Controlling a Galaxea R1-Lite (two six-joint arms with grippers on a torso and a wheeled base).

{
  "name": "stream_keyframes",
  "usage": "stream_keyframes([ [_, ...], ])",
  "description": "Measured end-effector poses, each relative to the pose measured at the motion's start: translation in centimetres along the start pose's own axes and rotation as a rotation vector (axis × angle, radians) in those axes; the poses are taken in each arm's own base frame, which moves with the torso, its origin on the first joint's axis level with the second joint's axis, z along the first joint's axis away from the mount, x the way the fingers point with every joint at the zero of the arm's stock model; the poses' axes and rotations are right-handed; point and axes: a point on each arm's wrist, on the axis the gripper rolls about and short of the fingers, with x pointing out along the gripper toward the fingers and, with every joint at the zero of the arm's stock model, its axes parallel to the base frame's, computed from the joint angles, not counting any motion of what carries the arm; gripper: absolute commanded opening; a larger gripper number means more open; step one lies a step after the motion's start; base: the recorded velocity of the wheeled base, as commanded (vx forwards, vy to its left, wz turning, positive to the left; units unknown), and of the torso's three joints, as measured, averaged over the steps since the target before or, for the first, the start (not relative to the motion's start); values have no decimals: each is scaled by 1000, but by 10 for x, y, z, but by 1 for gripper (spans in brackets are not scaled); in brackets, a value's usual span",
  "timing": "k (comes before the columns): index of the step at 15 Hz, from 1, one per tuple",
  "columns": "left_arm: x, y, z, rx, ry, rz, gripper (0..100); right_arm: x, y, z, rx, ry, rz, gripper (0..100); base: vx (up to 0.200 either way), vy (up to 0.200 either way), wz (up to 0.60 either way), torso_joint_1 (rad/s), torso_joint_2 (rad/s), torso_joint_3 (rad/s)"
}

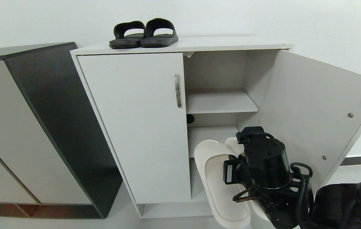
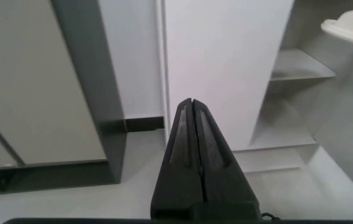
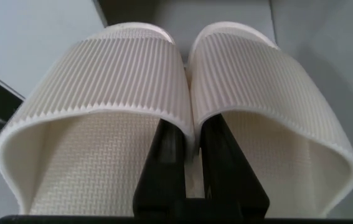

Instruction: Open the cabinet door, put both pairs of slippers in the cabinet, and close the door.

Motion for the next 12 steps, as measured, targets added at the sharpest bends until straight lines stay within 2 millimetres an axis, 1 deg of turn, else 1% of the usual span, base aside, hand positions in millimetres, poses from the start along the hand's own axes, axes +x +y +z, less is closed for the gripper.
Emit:
stream_keyframes([
  [2, 0, 0, 0, 0, -1, 1, 0, -7, 4, 1, -4, -8, 11, 0, 0, 0, 0, 0, 0, 0],
  [4, 0, 0, 0, 0, 0, 0, 0, -10, 4, 2, -11, -12, 12, 0, 0, 0, 0, 0, 0, 0],
  [7, 0, 0, 0, 0, -1, 0, 0, -14, -5, 4, -23, -14, -5, 0, 0, 0, 0, 0, 0, 0],
  [9, 0, 0, 0, 0, -1, 0, 0, -12, -14, 2, -40, -6, -33, 0, 0, 0, 0, 0, 0, 0],
  [12, 0, 0, 0, 0, -1, 0, 0, -8, -22, 2, -41, -2, -63, 0, 0, 0, 0, 0, 0, 0],
])
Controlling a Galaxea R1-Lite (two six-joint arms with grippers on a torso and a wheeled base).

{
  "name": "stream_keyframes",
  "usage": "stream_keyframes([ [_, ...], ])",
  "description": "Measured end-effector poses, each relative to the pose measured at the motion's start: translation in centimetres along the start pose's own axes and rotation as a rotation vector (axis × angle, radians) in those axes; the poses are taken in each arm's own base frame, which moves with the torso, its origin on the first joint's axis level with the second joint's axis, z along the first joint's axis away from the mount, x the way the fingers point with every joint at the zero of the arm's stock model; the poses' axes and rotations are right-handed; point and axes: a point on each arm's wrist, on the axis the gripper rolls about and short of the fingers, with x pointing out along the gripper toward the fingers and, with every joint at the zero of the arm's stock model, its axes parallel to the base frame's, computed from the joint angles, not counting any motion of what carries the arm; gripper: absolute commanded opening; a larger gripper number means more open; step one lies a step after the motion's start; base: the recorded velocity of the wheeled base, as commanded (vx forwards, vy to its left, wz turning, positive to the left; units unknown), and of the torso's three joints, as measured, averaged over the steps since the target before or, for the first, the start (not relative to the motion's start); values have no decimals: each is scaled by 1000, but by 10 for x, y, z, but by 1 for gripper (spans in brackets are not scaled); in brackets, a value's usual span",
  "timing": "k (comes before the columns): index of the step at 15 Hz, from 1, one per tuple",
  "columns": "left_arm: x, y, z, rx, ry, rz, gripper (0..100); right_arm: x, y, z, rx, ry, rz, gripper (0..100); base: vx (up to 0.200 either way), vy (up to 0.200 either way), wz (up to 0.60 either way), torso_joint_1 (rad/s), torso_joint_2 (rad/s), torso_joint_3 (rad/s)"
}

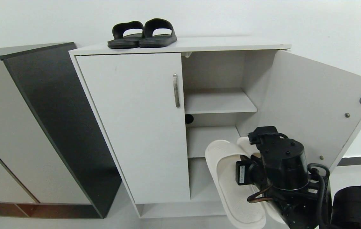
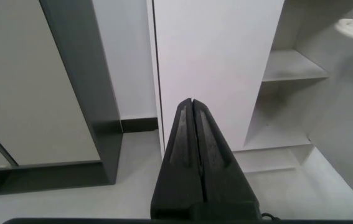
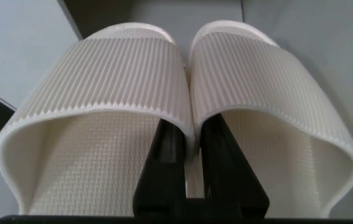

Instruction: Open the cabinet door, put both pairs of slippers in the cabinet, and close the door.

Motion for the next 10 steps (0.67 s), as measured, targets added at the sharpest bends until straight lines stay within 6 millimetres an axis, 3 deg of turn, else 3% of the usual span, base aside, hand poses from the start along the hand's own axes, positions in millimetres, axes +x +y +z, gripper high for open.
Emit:
stream_keyframes([
  [10, 0, 0, 0, -1, 0, -1, 0, 7, -22, -1, 3, 13, -70, 0, 0, 0, 0, 0, 0, 0],
])
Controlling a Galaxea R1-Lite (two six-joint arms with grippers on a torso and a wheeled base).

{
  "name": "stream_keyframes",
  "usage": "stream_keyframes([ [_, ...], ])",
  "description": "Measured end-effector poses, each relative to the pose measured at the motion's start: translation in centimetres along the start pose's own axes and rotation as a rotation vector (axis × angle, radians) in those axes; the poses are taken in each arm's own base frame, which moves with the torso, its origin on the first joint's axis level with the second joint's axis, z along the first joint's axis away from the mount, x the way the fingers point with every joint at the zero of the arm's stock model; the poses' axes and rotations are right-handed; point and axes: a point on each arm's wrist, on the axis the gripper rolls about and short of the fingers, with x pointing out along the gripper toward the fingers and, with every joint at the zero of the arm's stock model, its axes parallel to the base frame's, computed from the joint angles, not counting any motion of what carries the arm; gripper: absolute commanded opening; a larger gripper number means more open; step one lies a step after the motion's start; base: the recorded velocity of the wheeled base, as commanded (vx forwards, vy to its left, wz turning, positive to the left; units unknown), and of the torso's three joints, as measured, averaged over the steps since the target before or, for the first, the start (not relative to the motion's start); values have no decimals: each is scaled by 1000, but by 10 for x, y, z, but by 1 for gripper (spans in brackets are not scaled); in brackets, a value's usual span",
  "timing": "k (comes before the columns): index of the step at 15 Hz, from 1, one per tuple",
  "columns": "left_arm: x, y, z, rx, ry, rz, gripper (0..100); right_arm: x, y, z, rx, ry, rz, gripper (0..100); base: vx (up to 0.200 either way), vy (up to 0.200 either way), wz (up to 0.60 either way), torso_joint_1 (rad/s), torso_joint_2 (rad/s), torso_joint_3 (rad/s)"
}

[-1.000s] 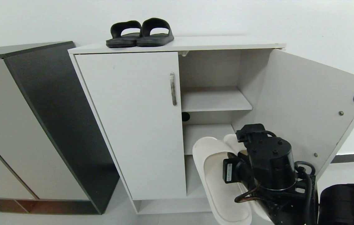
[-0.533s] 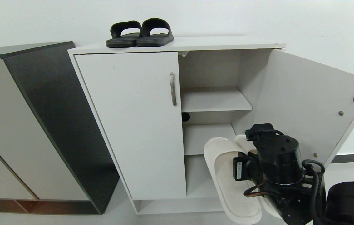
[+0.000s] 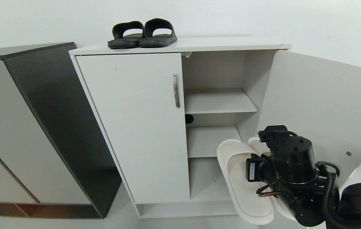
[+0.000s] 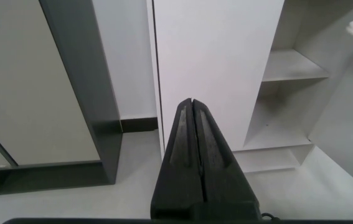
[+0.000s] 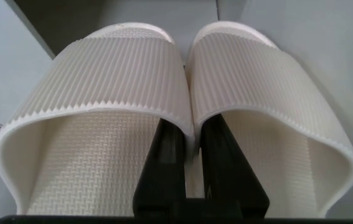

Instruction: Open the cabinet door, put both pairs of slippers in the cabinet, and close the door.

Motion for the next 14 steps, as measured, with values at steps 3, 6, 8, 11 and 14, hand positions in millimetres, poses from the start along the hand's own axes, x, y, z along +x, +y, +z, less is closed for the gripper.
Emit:
stream_keyframes([
  [3, 0, 0, 0, -1, 0, 2, 0, 1, -2, 1, -8, 0, -8, 0, 0, 0, 0, 0, 0, 0],
  [6, 0, 0, 0, -2, 0, 2, 0, 3, -6, 1, -6, 0, -21, 0, 0, 0, 0, 0, 0, 0],
  [8, 0, 0, 0, -2, 0, 2, 0, 7, -10, 2, -1, 0, -38, 0, 0, 0, 0, 0, 0, 0],
  [11, 0, 0, 0, -2, 0, 2, 0, 10, -14, 4, 0, 1, -50, 0, 0, 0, 0, 0, 0, 0],
  [14, 0, 0, 0, -3, 0, 1, 0, 11, -15, 4, 0, 1, -55, 0, 0, 0, 0, 0, 0, 0],
])
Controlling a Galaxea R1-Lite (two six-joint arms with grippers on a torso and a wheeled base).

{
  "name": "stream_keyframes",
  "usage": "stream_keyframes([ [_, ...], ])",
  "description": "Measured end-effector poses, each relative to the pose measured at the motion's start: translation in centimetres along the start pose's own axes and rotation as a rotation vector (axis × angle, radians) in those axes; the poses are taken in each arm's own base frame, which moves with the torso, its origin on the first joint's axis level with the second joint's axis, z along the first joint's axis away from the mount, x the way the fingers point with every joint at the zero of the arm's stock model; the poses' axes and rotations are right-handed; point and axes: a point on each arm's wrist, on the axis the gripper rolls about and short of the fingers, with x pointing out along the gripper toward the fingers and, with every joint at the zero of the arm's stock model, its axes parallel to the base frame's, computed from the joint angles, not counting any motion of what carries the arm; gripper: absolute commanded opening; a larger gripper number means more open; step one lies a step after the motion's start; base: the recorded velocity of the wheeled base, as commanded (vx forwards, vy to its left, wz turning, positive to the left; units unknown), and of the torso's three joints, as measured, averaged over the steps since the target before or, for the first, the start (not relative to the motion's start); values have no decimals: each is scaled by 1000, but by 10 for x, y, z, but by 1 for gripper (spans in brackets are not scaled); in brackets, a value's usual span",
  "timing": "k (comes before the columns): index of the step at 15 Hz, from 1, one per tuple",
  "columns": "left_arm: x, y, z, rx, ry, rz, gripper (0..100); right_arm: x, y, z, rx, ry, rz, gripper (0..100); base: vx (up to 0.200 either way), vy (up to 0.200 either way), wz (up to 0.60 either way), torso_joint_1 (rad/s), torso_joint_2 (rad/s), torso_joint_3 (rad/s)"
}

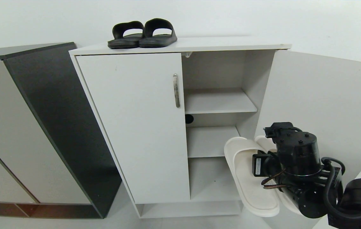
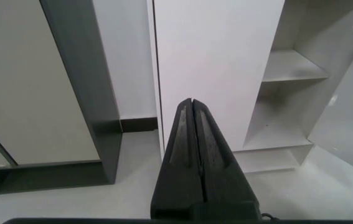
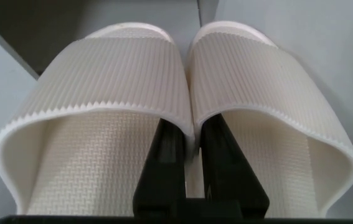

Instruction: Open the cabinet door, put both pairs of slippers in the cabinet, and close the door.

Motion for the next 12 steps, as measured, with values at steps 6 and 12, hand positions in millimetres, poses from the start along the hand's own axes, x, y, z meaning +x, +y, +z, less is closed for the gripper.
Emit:
stream_keyframes([
  [6, 0, 0, 0, 0, 0, 1, 0, 0, 0, 0, -1, 1, 3, 0, 0, 0, 0, 0, 0, 0],
  [12, 0, 0, 0, -1, 0, 1, 0, -29, 26, -3, -24, -13, 137, 0, 0, 0, 0, 0, 0, 0],
])
